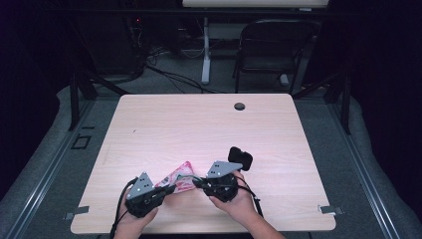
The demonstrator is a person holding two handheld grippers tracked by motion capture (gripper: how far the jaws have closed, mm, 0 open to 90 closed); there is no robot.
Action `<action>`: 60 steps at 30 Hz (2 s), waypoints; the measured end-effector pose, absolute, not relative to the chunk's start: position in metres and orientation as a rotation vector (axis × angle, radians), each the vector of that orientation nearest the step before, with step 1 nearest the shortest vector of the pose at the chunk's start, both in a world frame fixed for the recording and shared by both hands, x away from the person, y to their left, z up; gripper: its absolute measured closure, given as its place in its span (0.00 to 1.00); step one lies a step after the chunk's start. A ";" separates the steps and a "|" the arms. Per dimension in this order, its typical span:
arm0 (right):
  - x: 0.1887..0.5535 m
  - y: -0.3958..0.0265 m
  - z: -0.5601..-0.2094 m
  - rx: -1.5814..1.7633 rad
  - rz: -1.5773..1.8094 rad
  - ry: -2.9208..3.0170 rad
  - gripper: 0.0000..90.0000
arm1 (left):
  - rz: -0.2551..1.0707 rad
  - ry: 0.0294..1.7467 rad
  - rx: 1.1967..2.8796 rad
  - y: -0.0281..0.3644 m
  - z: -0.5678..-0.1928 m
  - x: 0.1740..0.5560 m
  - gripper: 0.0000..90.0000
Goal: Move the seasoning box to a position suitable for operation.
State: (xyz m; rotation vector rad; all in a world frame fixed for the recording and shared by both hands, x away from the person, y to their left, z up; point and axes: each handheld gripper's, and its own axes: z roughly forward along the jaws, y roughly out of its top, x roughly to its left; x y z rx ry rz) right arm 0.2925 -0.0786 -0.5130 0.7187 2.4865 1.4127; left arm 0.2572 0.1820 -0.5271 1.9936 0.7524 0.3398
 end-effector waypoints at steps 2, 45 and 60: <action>0.292 -0.079 -0.513 0.719 1.408 2.488 0.99 | 0.340 0.752 1.992 0.182 -0.527 0.257 1.00; 0.306 -0.067 -0.503 0.973 1.634 2.401 1.00 | 0.388 0.781 1.944 0.190 -0.525 0.257 1.00; 0.296 -0.087 -0.500 0.936 1.685 2.385 1.00 | 0.303 0.723 1.965 0.175 -0.527 0.250 0.92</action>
